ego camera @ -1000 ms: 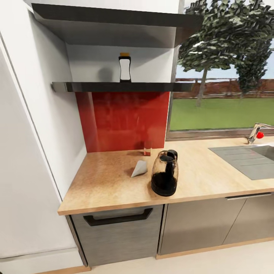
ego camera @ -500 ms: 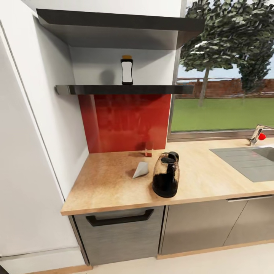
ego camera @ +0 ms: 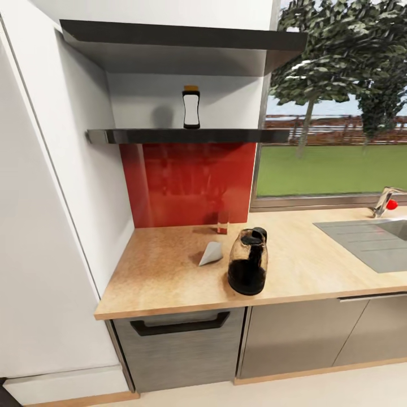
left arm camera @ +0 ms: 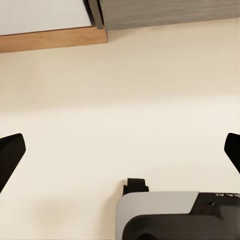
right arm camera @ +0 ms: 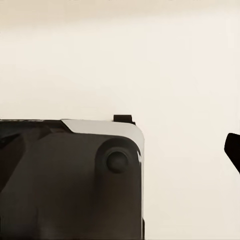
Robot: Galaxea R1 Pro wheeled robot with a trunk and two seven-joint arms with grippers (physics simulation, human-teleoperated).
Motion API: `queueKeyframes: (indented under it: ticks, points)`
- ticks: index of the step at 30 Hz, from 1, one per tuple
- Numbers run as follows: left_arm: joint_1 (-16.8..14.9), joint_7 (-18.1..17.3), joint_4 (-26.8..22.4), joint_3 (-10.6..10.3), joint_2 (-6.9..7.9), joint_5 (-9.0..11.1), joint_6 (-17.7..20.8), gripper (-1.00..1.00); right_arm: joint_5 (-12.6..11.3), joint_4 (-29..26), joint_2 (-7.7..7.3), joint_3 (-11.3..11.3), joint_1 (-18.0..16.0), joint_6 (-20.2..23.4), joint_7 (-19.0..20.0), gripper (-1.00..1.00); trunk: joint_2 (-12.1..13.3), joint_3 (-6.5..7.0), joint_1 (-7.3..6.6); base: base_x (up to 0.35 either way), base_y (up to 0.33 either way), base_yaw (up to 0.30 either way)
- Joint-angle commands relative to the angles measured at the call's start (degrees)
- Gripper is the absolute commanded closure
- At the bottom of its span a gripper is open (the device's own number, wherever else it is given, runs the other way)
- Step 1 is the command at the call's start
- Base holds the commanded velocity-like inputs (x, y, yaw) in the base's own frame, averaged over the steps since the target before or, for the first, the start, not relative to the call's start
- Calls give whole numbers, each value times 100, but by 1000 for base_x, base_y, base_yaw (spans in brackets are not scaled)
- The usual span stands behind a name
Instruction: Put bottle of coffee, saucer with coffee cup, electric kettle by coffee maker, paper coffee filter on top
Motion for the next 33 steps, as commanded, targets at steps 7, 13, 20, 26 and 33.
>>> queueKeyframes:
  ticks: [7,13,20,26,33]
  points:
    - [-4,-3,7,10,-1,4,-18,-100,1,0,0,6,-3,-15,1,-100,276,118,-153,0,0,0]
    - [-4,-2,4,10,-1,1,-18,-100,9,0,0,9,-1,-15,1,-100,516,226,-285,0,0,57]
    - [-4,-1,5,10,1,4,-18,-100,4,0,0,7,-3,-15,6,-100,797,351,-439,0,0,172]
    - [-1,26,32,10,38,24,-7,-100,-6,-36,0,-11,-2,-15,7,-100,1038,459,-570,0,0,9]
    - [-1,66,957,-26,158,-17,-1,-100,-24,-53,5,-17,-5,-15,4,-100,1318,585,-724,0,0,0]
